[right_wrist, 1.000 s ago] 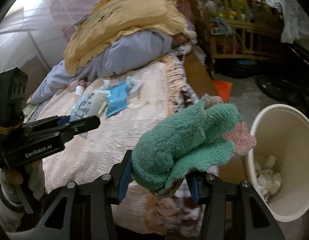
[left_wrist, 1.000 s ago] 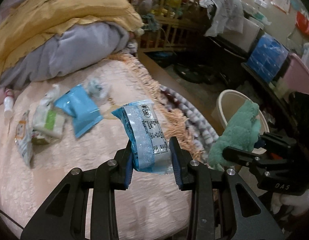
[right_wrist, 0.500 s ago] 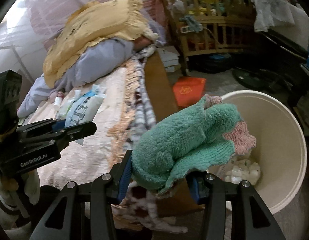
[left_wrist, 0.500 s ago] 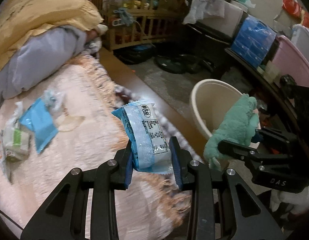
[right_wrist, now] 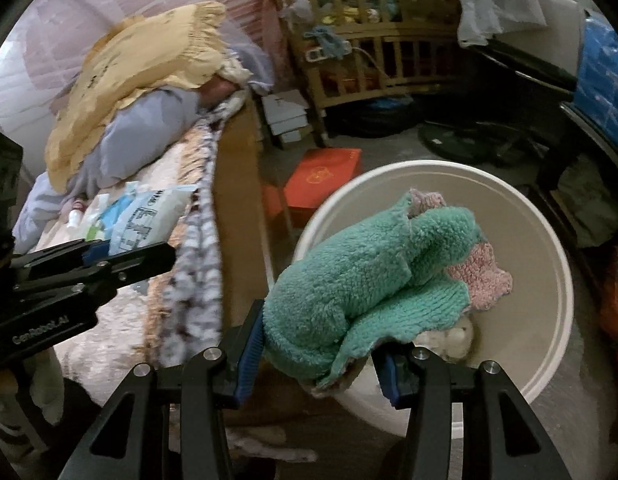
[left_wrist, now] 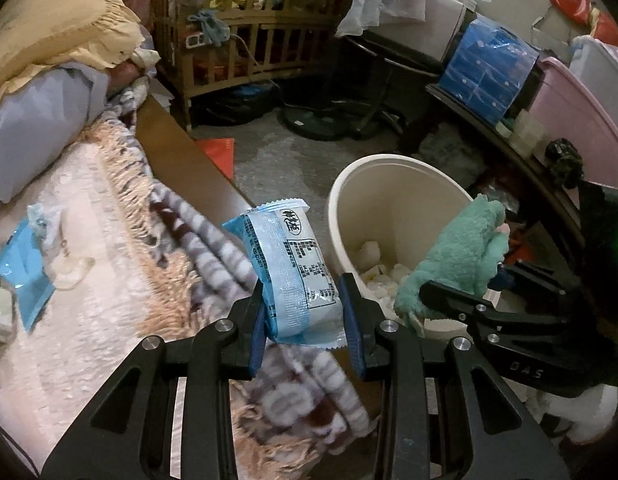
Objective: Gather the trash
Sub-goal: 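Carry both items over the white bucket and open both tools to drop them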
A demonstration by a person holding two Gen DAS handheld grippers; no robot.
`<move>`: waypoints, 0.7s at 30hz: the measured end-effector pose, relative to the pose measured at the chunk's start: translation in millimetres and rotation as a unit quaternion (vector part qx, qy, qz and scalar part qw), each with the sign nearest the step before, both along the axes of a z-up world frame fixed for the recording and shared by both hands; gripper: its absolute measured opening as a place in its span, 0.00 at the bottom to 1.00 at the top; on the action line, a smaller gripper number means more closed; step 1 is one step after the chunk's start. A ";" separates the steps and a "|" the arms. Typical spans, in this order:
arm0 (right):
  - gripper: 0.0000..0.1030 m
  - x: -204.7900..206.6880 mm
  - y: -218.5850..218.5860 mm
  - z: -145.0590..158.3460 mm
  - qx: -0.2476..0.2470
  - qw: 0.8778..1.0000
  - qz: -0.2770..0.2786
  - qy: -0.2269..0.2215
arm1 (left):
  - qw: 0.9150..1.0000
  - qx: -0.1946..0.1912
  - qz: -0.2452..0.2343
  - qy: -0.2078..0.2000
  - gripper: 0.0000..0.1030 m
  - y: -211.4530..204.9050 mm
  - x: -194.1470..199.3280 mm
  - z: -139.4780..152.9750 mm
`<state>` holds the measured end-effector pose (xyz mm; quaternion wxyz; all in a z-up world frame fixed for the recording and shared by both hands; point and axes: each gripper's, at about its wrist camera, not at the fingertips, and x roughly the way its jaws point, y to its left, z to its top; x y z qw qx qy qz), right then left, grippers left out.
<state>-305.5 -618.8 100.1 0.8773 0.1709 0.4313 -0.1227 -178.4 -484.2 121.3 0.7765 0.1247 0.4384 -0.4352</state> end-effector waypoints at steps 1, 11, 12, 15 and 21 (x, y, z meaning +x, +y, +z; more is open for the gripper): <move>0.46 -0.4 -2.7 -1.0 -0.003 1.000 -0.004 0.003 | 1.000 0.000 -0.002 0.001 0.30 -4.0 -0.1 -1.3; 0.46 -8.3 -36.0 -15.3 -0.012 0.998 -0.051 0.025 | 1.000 -0.006 -0.012 0.022 0.30 -31.8 -1.1 -9.7; 0.46 -9.3 -38.9 -16.6 -0.011 0.998 -0.055 0.026 | 1.000 -0.007 -0.014 0.024 0.30 -34.7 -1.6 -10.7; 0.46 -11.4 -45.6 -20.3 -0.007 0.997 -0.065 0.030 | 0.999 -0.013 -0.019 0.030 0.30 -44.9 -2.5 -13.0; 0.51 -16.5 -57.2 -22.6 -0.039 0.993 -0.102 0.044 | 0.997 -0.042 -0.029 0.052 0.39 -64.8 -2.7 -15.5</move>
